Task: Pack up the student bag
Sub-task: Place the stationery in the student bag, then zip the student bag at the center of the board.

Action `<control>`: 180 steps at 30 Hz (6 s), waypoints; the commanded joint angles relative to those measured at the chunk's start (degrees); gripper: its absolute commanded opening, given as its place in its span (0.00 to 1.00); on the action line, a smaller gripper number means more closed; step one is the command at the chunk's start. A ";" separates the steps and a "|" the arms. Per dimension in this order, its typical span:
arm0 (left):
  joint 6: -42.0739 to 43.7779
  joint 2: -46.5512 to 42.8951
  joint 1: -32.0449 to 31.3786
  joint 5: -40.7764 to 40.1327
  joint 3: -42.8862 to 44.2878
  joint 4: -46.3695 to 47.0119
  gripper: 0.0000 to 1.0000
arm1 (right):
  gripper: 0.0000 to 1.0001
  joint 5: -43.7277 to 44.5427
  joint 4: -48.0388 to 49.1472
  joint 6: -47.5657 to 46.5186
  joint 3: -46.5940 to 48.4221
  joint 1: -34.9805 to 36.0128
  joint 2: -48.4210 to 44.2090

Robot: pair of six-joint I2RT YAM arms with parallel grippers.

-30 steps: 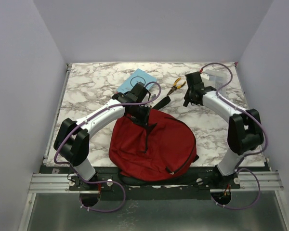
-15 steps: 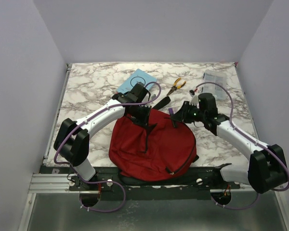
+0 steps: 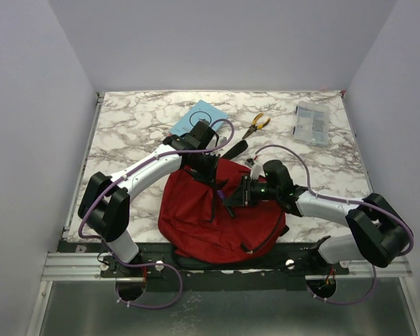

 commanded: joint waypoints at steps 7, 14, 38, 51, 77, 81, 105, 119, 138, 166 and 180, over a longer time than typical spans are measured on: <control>-0.21 -0.39 -0.36 1.48 1.31 0.69 0.00 | 0.01 11.40 12.80 5.04 -0.85 3.59 4.14; -0.20 -0.74 -0.35 1.26 1.13 0.68 0.00 | 0.01 18.11 22.52 9.03 -0.70 5.84 10.41; -0.29 -0.79 -0.72 1.83 1.21 0.68 0.00 | 0.06 48.63 23.85 20.82 3.27 14.94 14.44; -0.20 -1.03 -0.69 1.92 1.11 0.77 0.00 | 0.47 52.05 -5.20 21.45 13.18 18.30 13.51; -0.29 -1.24 -0.77 2.19 1.04 0.77 0.00 | 0.66 57.81 -28.72 18.84 19.93 18.37 7.53; -0.29 -1.39 -0.82 2.36 1.12 0.77 0.00 | 0.68 58.70 -28.83 19.11 22.27 18.37 10.76; -0.10 -0.83 -0.59 1.48 1.22 0.77 0.00 | 0.00 47.32 -39.88 1.62 25.78 17.85 4.79; 0.15 0.21 -0.60 0.17 1.13 0.60 0.00 | 0.01 1.66 -22.45 -6.32 17.91 2.02 0.98; 0.33 2.00 -1.38 1.25 1.52 0.09 0.00 | 0.02 -11.67 -32.80 -15.55 25.73 -11.43 9.79; 0.86 0.98 -3.05 0.79 2.27 -0.50 0.12 | 0.67 5.16 -41.17 -16.58 22.14 -12.46 -0.85; 1.42 -3.12 -1.32 -2.18 1.50 -0.20 0.55 | 0.69 12.72 -28.10 -18.15 16.43 0.39 -12.58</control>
